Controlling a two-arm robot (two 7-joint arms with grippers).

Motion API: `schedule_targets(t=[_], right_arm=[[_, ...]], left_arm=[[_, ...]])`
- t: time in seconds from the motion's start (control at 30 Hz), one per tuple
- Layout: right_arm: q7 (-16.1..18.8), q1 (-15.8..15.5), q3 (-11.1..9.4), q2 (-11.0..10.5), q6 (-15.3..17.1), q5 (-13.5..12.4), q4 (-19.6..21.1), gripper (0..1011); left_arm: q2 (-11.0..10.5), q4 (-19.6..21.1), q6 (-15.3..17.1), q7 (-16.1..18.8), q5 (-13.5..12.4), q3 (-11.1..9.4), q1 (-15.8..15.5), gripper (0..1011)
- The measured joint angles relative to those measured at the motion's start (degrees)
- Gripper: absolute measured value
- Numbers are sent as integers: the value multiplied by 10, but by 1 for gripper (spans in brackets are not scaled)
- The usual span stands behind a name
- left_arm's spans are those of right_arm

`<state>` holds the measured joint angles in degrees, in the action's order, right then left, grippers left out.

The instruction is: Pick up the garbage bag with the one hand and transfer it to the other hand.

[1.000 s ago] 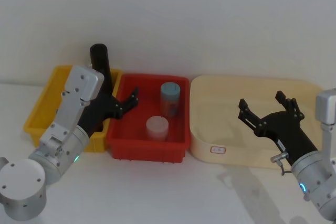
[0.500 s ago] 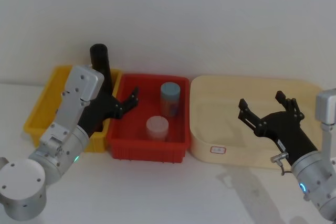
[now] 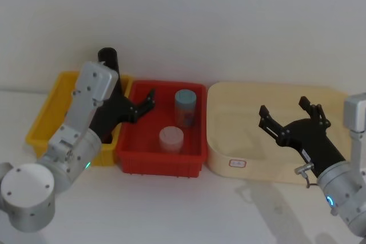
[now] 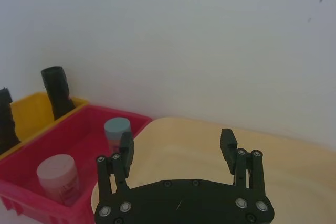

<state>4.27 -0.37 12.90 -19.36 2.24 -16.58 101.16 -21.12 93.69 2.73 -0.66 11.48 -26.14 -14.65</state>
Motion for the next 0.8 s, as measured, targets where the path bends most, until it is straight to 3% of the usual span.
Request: schedule_targets(t=[0.17,0.33,0.43,0.63,0.8], right_arm=[[20,18,0,-4,14,-10,-2,1001],[44,40,4,-7,32,-21,-4,1001],[61,58,8,-9,47,-28,-5,1001],[92,100,24,-10,80,-42,-11,1001],[113,142,47,-1,113,-50,-21,1001]], left_arm=[[2,25,43,-2,1,1,-15,1001],[-8,61,97,-13,15,17,-21,1002],[-25,97,136,-26,35,42,-14,1002],[-54,142,180,-45,67,90,12,1001],[-85,173,206,-69,101,151,55,1002]])
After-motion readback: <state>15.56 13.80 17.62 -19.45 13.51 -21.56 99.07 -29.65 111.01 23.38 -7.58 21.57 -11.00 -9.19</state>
